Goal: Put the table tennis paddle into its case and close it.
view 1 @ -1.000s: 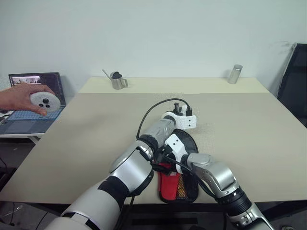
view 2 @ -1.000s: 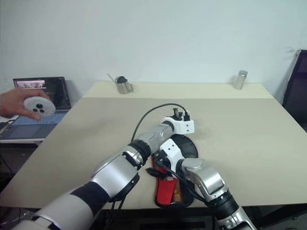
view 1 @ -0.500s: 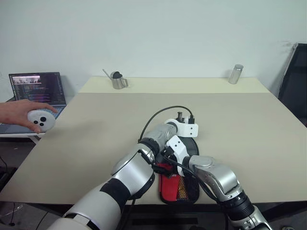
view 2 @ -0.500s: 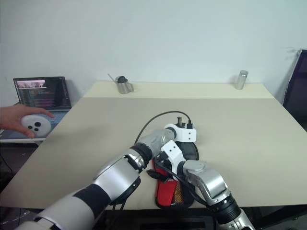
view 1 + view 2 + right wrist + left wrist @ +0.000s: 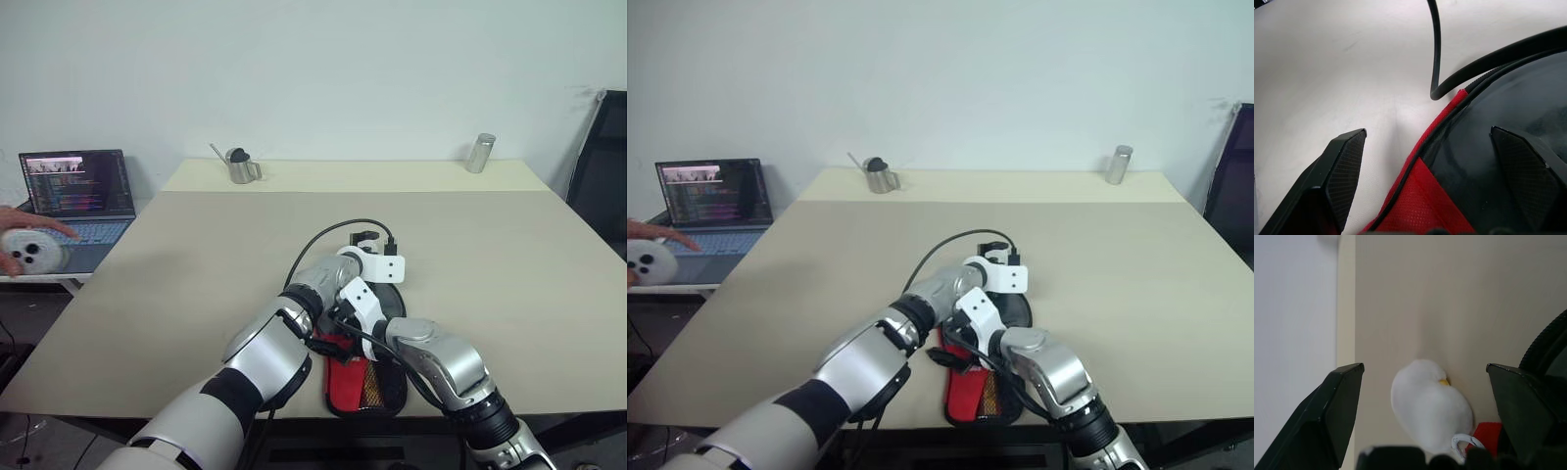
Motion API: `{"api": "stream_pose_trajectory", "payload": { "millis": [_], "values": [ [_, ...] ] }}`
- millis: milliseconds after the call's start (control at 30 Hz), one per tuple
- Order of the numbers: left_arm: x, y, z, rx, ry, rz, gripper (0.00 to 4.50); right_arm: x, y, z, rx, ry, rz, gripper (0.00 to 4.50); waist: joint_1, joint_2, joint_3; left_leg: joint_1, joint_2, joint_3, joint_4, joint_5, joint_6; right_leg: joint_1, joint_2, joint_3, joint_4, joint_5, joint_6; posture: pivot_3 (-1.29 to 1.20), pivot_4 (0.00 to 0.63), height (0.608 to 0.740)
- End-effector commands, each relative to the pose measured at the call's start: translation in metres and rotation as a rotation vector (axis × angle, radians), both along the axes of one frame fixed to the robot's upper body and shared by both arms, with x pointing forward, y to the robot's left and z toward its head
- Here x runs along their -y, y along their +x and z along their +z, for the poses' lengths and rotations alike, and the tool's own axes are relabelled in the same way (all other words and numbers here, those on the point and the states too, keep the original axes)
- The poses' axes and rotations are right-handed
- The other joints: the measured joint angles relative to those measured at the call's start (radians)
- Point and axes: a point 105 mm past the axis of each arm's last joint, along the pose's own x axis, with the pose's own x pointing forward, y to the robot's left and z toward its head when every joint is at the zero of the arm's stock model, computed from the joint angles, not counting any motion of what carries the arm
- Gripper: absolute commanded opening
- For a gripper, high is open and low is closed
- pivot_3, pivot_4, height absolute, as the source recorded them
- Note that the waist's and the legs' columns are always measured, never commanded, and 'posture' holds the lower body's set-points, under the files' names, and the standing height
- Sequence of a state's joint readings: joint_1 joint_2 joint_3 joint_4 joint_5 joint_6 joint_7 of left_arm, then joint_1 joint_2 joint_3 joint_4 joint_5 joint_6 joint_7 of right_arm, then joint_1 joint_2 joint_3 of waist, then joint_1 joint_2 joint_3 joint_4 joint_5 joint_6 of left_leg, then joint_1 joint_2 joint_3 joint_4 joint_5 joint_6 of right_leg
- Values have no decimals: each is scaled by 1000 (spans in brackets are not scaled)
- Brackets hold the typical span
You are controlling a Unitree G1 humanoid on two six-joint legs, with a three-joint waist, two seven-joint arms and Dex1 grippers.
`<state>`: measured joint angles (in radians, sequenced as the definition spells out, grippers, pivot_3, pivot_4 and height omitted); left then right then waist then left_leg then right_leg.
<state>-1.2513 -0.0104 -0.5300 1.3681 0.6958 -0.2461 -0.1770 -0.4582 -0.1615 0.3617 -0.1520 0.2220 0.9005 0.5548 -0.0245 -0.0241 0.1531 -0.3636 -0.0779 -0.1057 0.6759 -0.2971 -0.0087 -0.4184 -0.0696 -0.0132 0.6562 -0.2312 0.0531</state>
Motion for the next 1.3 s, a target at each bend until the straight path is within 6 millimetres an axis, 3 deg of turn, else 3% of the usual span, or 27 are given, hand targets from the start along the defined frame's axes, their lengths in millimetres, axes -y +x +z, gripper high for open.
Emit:
{"api": "stream_pose_trajectory", "payload": {
  "millis": [33,200,367,500,600,767,867,967,1133,1233,1300],
  "values": [
    [8,-7,0,-84,-62,-55,4488,6,-4,-18,-61,-44,5,4500,0,0,0,0,0,0,0,0,0,0,0,0,0,0,0,0,150,740],
    [7,-8,31,-155,-209,-138,4488,17,-3,-20,-52,-58,-11,4500,0,0,1,-1,0,0,0,0,0,-1,0,0,0,1,-1,0,150,740],
    [-15,-14,81,-251,-427,-274,4488,40,6,-10,28,-79,-36,4500,-2,1,3,-2,1,0,0,0,0,-1,-1,0,-1,1,-2,0,150,740],
    [-40,-22,102,-308,-489,-343,4488,62,4,-6,51,-116,-42,4500,-2,2,3,-2,0,0,0,0,0,-1,-1,0,-3,2,-3,0,150,740],
    [-53,-29,107,-359,-516,-363,4488,77,-1,-5,52,-134,-38,4500,-2,2,3,-2,1,0,0,0,1,0,0,0,-5,3,-5,0,150,740],
    [-99,-47,104,-521,-579,-348,4488,89,-18,12,70,-133,44,4500,-7,3,4,-4,1,0,0,-1,2,-1,0,1,-8,3,-5,0,150,740],
    [-134,-57,86,-632,-619,-266,4488,95,-28,43,128,-118,135,4500,-10,6,7,-4,1,0,0,-2,4,-1,0,1,-8,3,-6,0,150,740],
    [-144,-67,62,-687,-651,-191,4488,106,-23,74,205,-126,162,4500,-6,7,8,-4,2,0,-1,-3,5,-1,0,1,-9,3,-6,0,150,740],
    [-129,-72,34,-746,-769,-121,4488,112,12,139,374,-7,86,4500,5,5,10,-5,2,-2,0,-3,5,0,-1,1,-9,3,-6,0,150,740],
    [-115,-74,28,-747,-800,-116,4488,107,34,171,433,124,25,4500,15,5,10,-6,1,-2,0,-3,4,0,-1,2,-10,4,-6,0,150,740],
    [-102,-72,27,-738,-848,-107,4488,102,67,185,431,199,-102,4500,16,5,10,-5,2,-1,0,-1,1,-1,-1,3,-9,4,-7,0,150,740]
  ]
}}
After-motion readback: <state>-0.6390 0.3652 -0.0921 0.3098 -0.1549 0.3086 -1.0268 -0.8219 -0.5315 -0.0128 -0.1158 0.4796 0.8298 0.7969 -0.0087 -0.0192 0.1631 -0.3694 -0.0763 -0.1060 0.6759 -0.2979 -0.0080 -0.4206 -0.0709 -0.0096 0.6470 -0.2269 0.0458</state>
